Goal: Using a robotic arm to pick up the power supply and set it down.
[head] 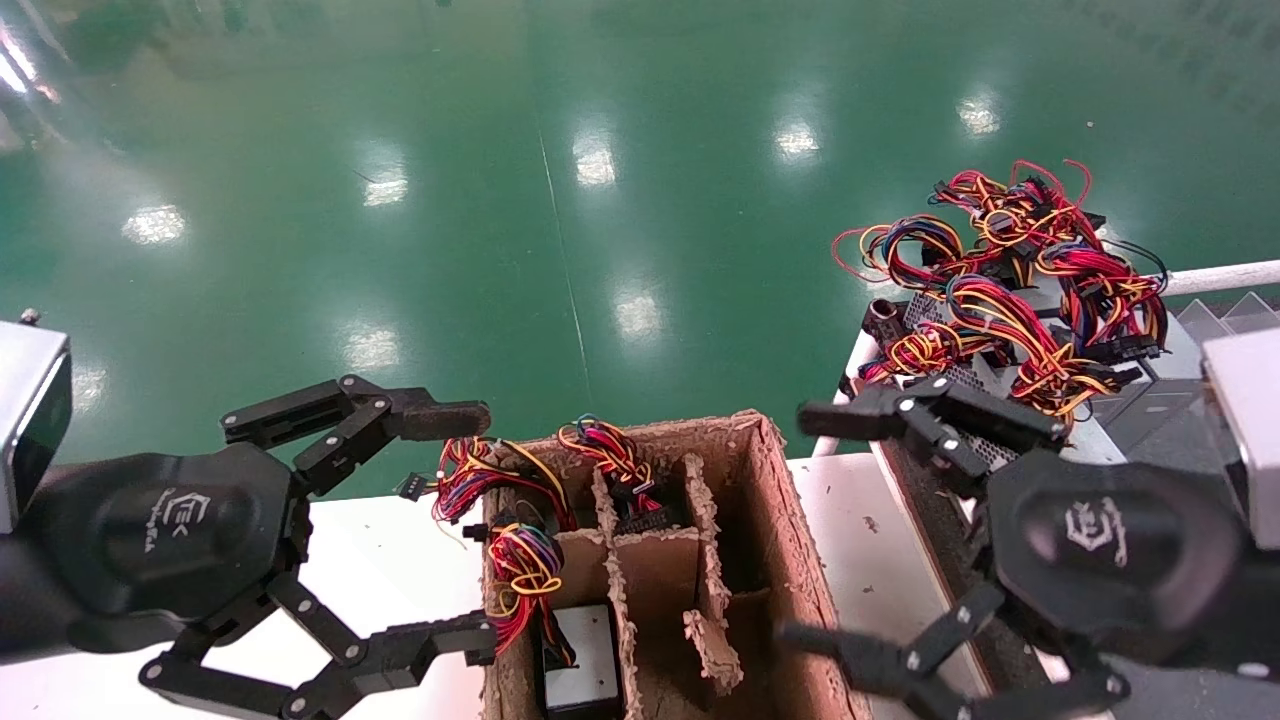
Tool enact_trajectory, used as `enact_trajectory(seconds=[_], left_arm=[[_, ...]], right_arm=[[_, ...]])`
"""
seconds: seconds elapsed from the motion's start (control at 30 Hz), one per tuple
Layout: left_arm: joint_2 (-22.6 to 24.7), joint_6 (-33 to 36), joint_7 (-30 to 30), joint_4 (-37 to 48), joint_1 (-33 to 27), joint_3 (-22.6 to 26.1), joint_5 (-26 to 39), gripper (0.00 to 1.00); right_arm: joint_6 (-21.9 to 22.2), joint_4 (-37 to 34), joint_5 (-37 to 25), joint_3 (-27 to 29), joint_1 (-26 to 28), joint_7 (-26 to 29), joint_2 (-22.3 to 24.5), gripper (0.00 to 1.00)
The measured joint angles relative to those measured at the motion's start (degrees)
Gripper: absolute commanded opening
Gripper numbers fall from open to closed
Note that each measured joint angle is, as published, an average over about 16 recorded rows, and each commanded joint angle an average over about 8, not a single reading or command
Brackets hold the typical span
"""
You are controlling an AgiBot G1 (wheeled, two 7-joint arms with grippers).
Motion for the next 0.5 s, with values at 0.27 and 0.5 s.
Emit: enact_trajectory(seconds=[0.27, 0.5], left_arm=[[0.00, -0.01, 0.00, 0.01, 0.01, 0.00, -0.01, 1.00], [-0.01, -0.02, 0.00, 0.01, 0.01, 0.00, -0.01, 1.00]], right_arm=[[-0.51, 1.57, 0.73, -0.46, -0.26, 0.37, -0.44, 1.00], [-0.54, 1.62, 0.83, -0.50, -0.29, 0.38, -0.47, 1.00]])
